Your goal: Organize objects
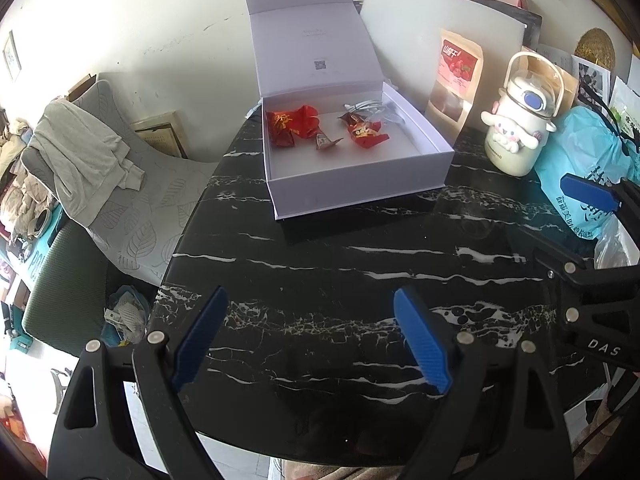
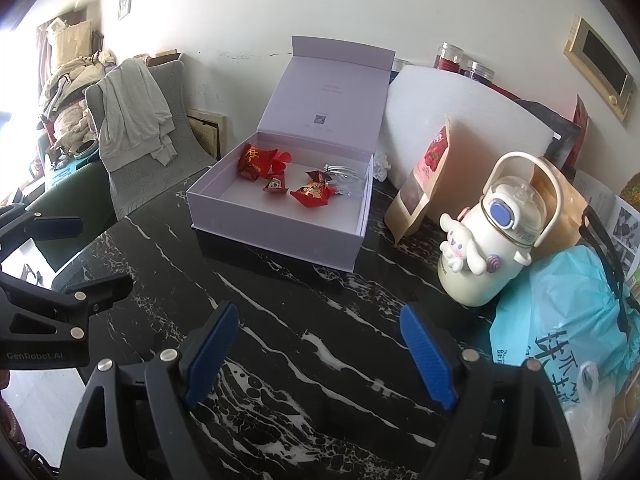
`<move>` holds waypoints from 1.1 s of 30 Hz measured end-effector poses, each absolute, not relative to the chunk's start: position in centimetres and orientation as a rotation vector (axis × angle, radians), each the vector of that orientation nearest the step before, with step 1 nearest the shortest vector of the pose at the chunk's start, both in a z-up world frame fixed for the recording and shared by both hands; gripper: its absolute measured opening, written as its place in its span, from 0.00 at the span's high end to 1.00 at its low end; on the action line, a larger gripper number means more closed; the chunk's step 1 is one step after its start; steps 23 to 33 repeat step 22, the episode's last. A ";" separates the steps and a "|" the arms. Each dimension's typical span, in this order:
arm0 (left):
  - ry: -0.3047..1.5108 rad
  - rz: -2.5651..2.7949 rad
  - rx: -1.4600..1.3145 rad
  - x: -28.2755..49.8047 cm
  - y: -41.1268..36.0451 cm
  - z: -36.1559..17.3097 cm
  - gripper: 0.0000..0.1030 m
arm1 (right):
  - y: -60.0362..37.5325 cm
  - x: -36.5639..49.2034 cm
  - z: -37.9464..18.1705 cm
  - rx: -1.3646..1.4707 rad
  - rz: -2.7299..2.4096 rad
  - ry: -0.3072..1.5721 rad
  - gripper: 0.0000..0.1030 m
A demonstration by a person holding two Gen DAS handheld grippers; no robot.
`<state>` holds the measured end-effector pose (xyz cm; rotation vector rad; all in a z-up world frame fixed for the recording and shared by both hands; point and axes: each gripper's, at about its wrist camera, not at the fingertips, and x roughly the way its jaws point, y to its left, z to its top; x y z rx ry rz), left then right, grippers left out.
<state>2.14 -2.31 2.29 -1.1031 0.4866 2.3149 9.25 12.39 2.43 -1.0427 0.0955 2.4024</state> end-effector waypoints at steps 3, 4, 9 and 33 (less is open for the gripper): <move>0.490 2.303 -1.108 2.4 -2.2 2.2 0.17 | 12.3 9.4 2.5 -1.042 2.402 0.092 0.19; 0.487 2.299 -1.110 2.5 -2.2 2.2 0.17 | 12.3 9.4 2.5 -1.041 2.403 0.090 0.19; 0.492 2.299 -1.106 2.8 -2.1 2.2 0.17 | 12.3 9.8 2.7 -1.035 2.398 0.086 0.19; 0.495 2.308 -1.128 3.1 -1.8 1.6 0.17 | 12.5 10.3 2.1 -1.048 2.389 0.105 0.19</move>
